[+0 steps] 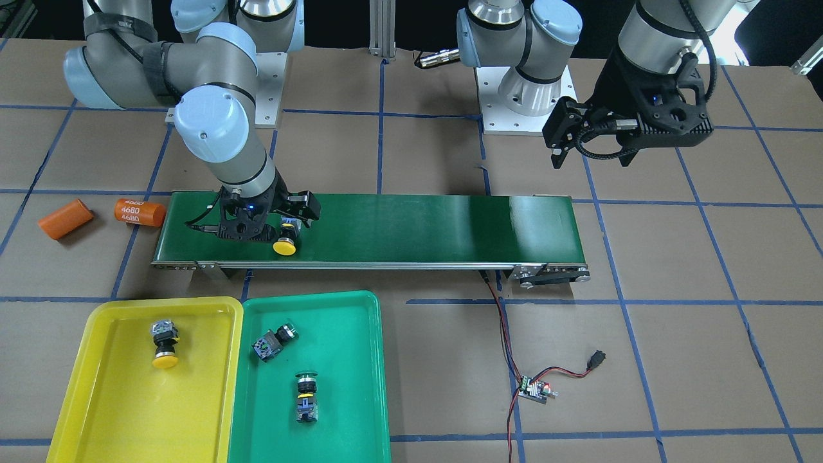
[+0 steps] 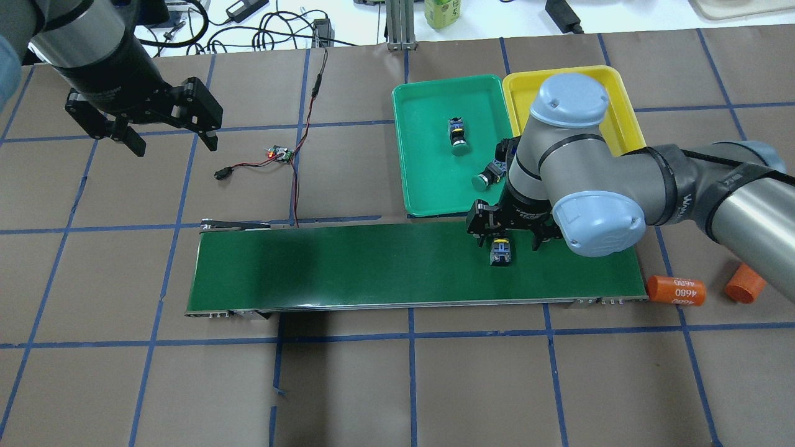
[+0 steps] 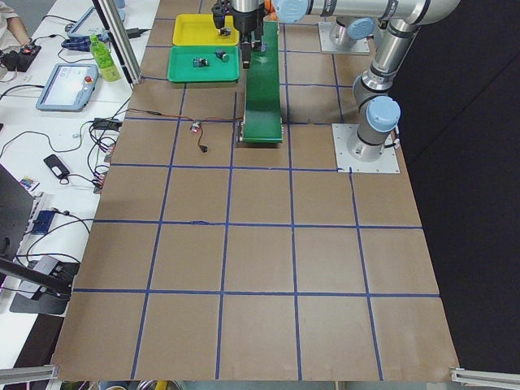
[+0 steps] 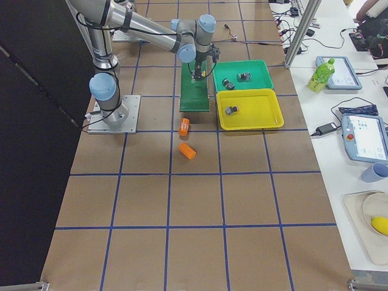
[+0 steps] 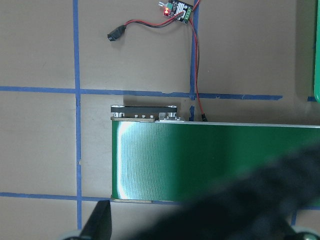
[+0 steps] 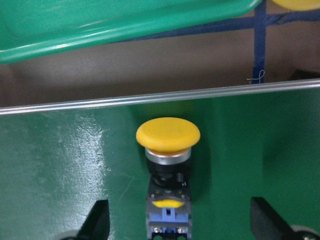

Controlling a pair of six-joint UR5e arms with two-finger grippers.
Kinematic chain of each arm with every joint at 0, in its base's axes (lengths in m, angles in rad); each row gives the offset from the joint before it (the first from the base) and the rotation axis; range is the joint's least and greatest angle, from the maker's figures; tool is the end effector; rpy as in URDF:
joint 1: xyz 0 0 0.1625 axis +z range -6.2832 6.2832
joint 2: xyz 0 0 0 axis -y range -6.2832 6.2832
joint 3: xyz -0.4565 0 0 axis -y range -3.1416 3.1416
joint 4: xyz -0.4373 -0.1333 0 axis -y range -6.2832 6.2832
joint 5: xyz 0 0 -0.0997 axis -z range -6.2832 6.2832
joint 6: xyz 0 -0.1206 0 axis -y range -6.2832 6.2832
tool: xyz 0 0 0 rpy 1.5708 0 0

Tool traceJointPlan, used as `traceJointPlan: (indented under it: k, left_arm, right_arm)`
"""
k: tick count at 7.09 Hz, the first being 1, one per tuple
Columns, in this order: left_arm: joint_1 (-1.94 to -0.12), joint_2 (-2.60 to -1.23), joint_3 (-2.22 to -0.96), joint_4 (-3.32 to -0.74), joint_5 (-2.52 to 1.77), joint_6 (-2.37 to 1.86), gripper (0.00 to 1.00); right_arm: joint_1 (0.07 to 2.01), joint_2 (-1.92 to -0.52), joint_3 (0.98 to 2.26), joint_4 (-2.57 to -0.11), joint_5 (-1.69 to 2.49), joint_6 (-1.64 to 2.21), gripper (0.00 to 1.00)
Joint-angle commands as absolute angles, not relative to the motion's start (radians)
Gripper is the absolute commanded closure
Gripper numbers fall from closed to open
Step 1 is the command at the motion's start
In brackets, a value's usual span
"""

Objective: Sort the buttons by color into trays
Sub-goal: 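Return the right gripper to the belt and grasp the last yellow-capped button, then place the yellow-capped button in the yellow tray and open the right gripper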

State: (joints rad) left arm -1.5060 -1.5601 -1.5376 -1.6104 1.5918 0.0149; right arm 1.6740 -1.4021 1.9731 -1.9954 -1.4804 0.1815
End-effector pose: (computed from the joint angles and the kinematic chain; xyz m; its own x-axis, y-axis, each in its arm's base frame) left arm -0.0960 -0.5396 0.5180 -0.9985 -0.0500 -0.0211 -0.0499 0.9987 -0.0040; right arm 0.1976 -0.5080 0.2428 -0.9941 0.0896 -0.0615 0.0788 0.9840 0.1596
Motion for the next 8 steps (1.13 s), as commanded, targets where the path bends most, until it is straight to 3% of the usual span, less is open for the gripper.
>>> traceJointPlan:
  k: [1, 2, 4, 6, 8]
  left_arm:
    - [-1.505, -1.568, -1.546, -1.608, 1.586, 0.014, 0.00]
    - [-1.508, -1.554, -1.548, -1.612, 1.589, 0.014, 0.00]
    - [-1.506, -1.568, -1.546, -1.614, 1.537, -0.001, 0.00]
    - [-1.508, -1.548, -1.546, -1.606, 1.552, -0.009, 0.00]
    - [-1.511, -1.552, -1.545, -1.601, 1.633, -0.008, 0.00]
  right_arm:
    - [1.667, -1.373, 1.980, -1.993, -1.485, 0.185, 0.88]
    - [1.667, -1.376, 1.979, -1.980, -1.488, 0.186, 1.00]
    - [1.663, -1.399, 1.936, -1.988, -1.499, 0.186, 1.00]
    - [1.606, -1.402, 1.773, -1.991, -1.503, 0.183, 1.00]
    - [1.517, -1.256, 1.621, -1.999, -1.502, 0.141, 1.00]
